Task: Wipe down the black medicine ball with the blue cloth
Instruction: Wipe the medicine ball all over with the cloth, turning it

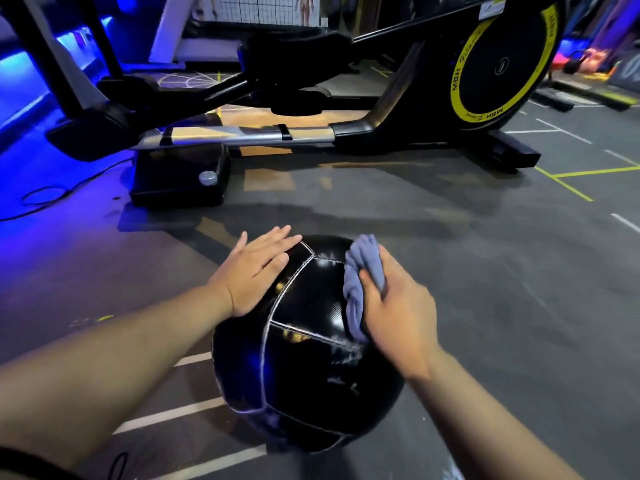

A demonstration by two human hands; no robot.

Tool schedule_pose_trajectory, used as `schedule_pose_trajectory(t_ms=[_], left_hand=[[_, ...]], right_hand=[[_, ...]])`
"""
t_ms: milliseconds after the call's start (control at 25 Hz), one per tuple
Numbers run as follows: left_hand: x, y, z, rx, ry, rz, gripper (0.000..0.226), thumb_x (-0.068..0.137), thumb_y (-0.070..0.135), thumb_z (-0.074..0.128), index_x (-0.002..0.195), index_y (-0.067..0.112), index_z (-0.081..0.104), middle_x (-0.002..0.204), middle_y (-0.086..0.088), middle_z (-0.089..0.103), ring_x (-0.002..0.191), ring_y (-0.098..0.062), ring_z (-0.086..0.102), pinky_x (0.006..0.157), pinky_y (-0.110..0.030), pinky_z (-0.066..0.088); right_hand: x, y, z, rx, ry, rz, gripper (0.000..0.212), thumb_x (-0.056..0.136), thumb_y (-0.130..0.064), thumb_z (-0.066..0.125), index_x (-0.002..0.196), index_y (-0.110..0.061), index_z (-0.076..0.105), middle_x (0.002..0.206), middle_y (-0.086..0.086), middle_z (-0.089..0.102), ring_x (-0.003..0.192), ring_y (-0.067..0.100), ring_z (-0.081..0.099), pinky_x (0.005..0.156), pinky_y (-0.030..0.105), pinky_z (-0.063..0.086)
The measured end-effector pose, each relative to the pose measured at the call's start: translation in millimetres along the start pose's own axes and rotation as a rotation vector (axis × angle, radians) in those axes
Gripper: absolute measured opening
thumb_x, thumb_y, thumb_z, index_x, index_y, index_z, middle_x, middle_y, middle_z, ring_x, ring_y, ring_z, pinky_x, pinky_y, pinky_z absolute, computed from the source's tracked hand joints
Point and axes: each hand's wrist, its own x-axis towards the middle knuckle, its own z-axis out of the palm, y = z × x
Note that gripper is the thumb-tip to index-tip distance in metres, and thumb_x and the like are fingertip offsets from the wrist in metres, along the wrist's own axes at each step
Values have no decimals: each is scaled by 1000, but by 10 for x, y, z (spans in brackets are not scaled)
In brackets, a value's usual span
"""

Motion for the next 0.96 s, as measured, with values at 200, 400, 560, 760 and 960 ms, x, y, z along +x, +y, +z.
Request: schedule_pose_trajectory(t_ms=[200, 400, 560, 760, 960], left_hand=[[184, 475, -122, 247, 158, 51, 52, 98, 46, 30, 138, 21, 53, 154, -3, 39, 140, -21, 38, 117, -43, 24], [119, 974, 195, 136, -81, -74, 54, 99, 53, 31, 149, 33, 33, 162, 6, 18, 149, -12, 11, 121, -50, 4], [72, 817, 194, 188, -74, -63, 57, 96, 60, 31, 149, 39, 30, 162, 9, 17, 149, -9, 10, 121, -45, 7], [32, 876, 225, 156, -53, -54, 64, 88, 66, 25, 146, 41, 35, 159, 13, 23, 148, -5, 13, 121, -41, 10], [85, 827, 229, 141, 29, -97, 47, 98, 53, 32, 143, 41, 42, 156, 15, 32, 146, -4, 20, 120, -39, 15]], right_hand=[[-459, 155, 57, -83, 33, 179, 55, 99, -51, 32, 151, -36, 21, 152, -16, 38, 132, 16, 48, 101, 29, 39], [-477, 128, 9, -4, 69, 132, 55, 101, -45, 35, 153, -31, 23, 156, -16, 32, 139, 10, 38, 110, 25, 30], [-273, 349, -65, 132, -43, -157, 57, 96, -37, 42, 149, -21, 35, 152, -8, 40, 140, 8, 35, 116, 34, 29], [765, 681, -147, 284, -287, 168, 32, 99, -19, 49, 129, -18, 59, 105, -8, 60, 97, 10, 57, 79, 20, 50], [622, 610, -11, 580, -194, 220, 22, 98, -22, 51, 115, -29, 63, 100, -10, 61, 87, 13, 60, 67, 9, 51]])
